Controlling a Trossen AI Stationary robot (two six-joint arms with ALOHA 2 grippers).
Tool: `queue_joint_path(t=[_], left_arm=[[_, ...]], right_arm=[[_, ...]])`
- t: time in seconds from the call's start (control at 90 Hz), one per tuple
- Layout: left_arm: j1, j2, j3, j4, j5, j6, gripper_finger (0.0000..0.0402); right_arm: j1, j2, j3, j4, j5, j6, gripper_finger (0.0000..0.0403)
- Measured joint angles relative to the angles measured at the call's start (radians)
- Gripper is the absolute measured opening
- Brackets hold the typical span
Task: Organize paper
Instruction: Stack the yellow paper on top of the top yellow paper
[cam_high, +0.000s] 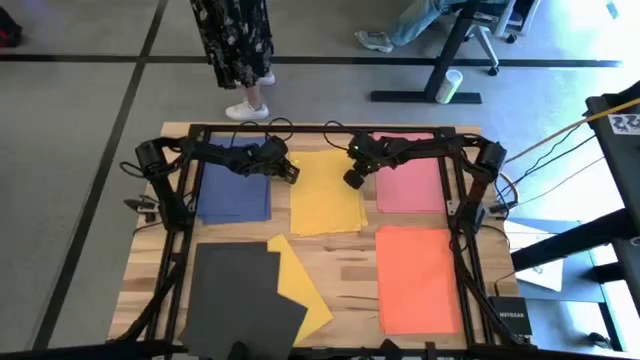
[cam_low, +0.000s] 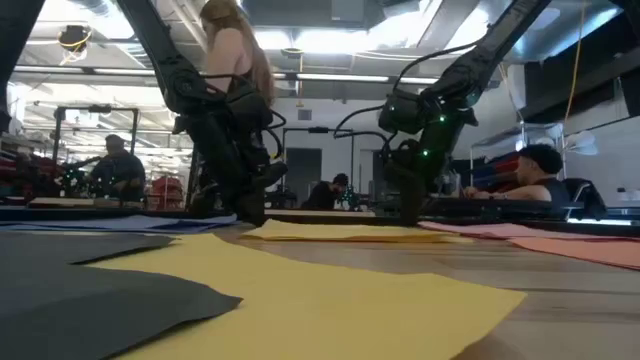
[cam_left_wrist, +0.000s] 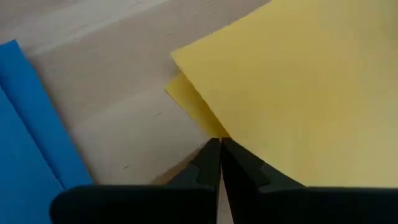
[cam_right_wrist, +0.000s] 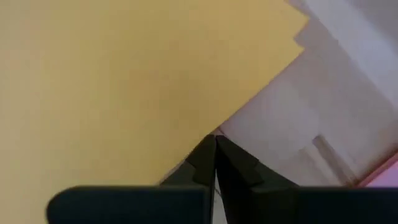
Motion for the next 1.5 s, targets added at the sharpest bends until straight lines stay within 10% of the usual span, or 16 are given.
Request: queue_joint_path(t=[0.644, 0.978, 1.5], left_arm=[[-0.003, -0.138, 0.016, -0.153, 0.017, 0.047, 0.0000], [-0.230, -0.212, -0.022, -0.358, 0.138, 0.054, 0.0000], [-0.421, -0.200, -0.159, -0.112, 0.058, -0.180, 0.0000]], right_arm=[[-0.011, -0.147, 0.001, -0.214, -0.012, -0.057, 0.0000], [0.168, -0.167, -0.074, -0.369, -0.150, -0.104, 0.0000], [0.367, -0.166, -0.169, -0.229, -0.087, 0.077, 0.0000]])
